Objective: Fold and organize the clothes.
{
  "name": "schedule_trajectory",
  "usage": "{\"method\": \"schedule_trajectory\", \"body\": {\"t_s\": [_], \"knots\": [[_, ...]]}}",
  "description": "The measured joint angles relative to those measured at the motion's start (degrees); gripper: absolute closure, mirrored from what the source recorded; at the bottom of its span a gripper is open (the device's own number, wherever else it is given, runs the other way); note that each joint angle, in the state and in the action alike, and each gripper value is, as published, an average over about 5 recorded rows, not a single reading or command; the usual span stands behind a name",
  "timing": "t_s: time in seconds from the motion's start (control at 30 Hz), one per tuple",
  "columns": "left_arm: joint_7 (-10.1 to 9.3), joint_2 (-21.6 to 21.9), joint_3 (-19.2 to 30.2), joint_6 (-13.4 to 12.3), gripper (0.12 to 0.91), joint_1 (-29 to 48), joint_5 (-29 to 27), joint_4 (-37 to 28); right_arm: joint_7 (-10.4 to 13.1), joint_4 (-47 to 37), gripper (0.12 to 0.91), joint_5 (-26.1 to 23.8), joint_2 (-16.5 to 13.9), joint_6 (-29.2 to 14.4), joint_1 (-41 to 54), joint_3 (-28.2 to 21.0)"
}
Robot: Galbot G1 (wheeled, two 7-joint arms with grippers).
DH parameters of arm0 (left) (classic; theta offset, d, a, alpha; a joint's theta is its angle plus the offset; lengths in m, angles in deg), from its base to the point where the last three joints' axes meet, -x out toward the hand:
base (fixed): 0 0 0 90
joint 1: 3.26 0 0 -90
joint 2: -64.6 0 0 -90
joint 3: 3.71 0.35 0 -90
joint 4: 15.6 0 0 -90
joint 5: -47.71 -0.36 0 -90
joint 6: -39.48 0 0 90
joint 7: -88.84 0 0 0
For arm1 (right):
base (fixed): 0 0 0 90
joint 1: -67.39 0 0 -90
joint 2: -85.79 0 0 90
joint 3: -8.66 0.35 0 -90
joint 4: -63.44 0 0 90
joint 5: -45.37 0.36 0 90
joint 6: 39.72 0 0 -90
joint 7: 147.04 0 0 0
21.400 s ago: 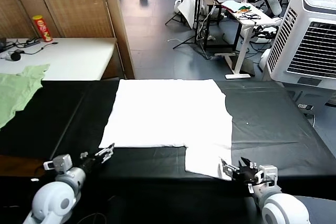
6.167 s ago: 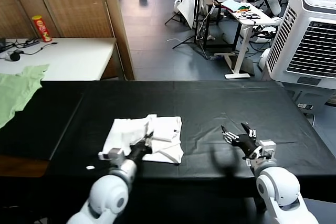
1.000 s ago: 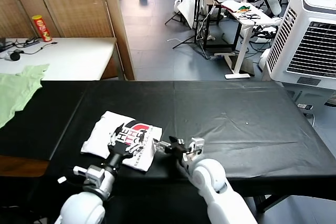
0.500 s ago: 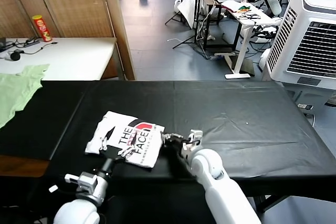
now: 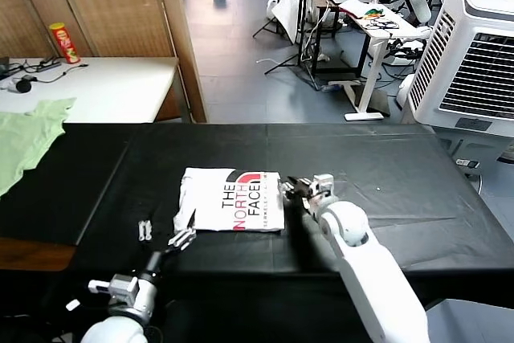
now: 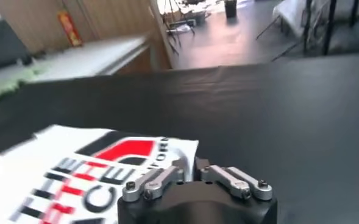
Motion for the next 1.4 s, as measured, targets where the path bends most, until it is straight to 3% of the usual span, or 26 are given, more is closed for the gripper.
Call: {"method": "schedule_trajectory", "body": {"t_s": [0.2,0.33,0.57,0.7,0.93,1.2,1.4], "knots": [[-2.47,0.57,0.05,1.65,0.232,-1.29,3.17,0.21,5.53,13.55,0.269,-3.81,-2.00,-6.22,-12.61,3.29],[-4.39,1.50,0.15,2.33,0.232,-2.72,3.97,1.30,8.06,21.27,0.231,-7.39,-1.78,-12.59,-23.29,6.78],[-7.24,3.58,-0.59,3.90,0.232,-6.28,6.39,3.68,9.85,29.85,0.227,-13.96,-0.97,-24.30,-41.49,13.18],[-8.64,4.97,-2.01,4.85,0.232,-9.36,8.42,5.67,11.09,33.41,0.227,-15.63,-0.92,-28.28,-49.34,16.50],[-10.79,6.07,-5.96,6.55,0.232,-15.10,12.07,9.13,12.37,39.41,0.227,-15.18,-0.88,-28.82,-60.17,18.63],[-9.84,6.61,-10.69,7.66,0.232,-20.97,15.97,12.09,15.95,45.44,0.227,-12.17,-0.61,-22.68,-68.33,18.22],[-9.20,6.71,-12.95,8.32,0.232,-23.58,17.02,13.23,16.19,47.25,0.227,-12.04,-0.46,-20.99,-70.44,18.00]]}}
